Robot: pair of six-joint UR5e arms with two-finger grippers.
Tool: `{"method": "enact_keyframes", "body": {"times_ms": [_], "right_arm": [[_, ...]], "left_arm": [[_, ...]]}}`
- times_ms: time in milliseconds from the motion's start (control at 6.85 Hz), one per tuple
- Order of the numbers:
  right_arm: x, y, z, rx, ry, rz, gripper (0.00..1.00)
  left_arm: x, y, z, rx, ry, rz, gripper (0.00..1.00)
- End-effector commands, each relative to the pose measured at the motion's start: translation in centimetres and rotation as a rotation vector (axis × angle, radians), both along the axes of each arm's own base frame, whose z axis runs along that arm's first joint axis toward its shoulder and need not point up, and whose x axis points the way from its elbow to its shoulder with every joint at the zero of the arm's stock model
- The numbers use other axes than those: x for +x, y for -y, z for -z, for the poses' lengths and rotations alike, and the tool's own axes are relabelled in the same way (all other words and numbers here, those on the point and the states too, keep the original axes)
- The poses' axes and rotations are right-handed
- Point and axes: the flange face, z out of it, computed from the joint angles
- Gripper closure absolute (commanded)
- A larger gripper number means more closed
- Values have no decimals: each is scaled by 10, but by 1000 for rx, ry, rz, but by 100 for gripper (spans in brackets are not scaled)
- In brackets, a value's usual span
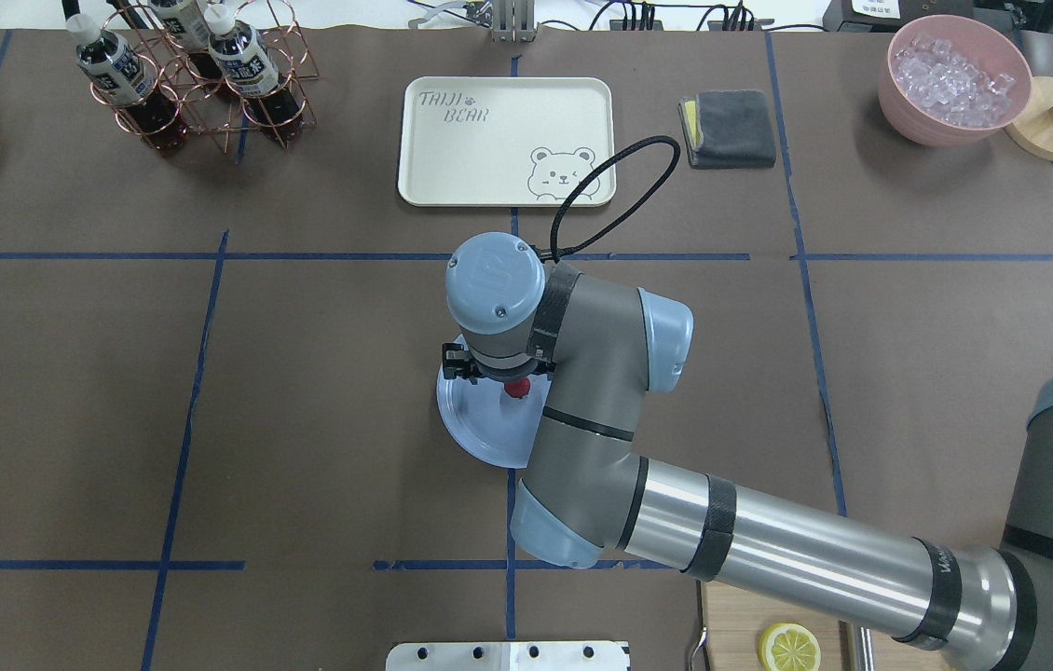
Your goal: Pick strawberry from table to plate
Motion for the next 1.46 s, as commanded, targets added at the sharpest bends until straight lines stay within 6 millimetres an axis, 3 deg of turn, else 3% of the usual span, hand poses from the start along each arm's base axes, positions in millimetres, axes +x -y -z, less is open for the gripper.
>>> {"method": "enact_keyframes", "body": {"times_ms": [0,146,292,584,876,1022,1168,1314], "right_arm": [[41,25,28,21,57,-45,0],[90,38,37,9,76,-67,0],[152,45,28,1,57,-77,0],[286,42,-23,98,-16,1,0],[384,68,-84,118,-94,97,0],[441,82,-129,119,-100,151,0],[497,89,-173,109,-90,189,0],[549,95,-224,103,-69,247,0]], "left_arm": [[-2,1,0,1,1,2,0],[-4,2,-1,-1,0,6,0],[-5,2,-1,-1,0,9,0],[-7,1,-2,-5,-4,10,0],[-9,0,-4,-27,-8,10,0],[-19,-1,-9,-35,1,6,0],[-34,-3,-20,-48,2,-47,0],[-66,-5,-41,-60,3,-66,0]]}}
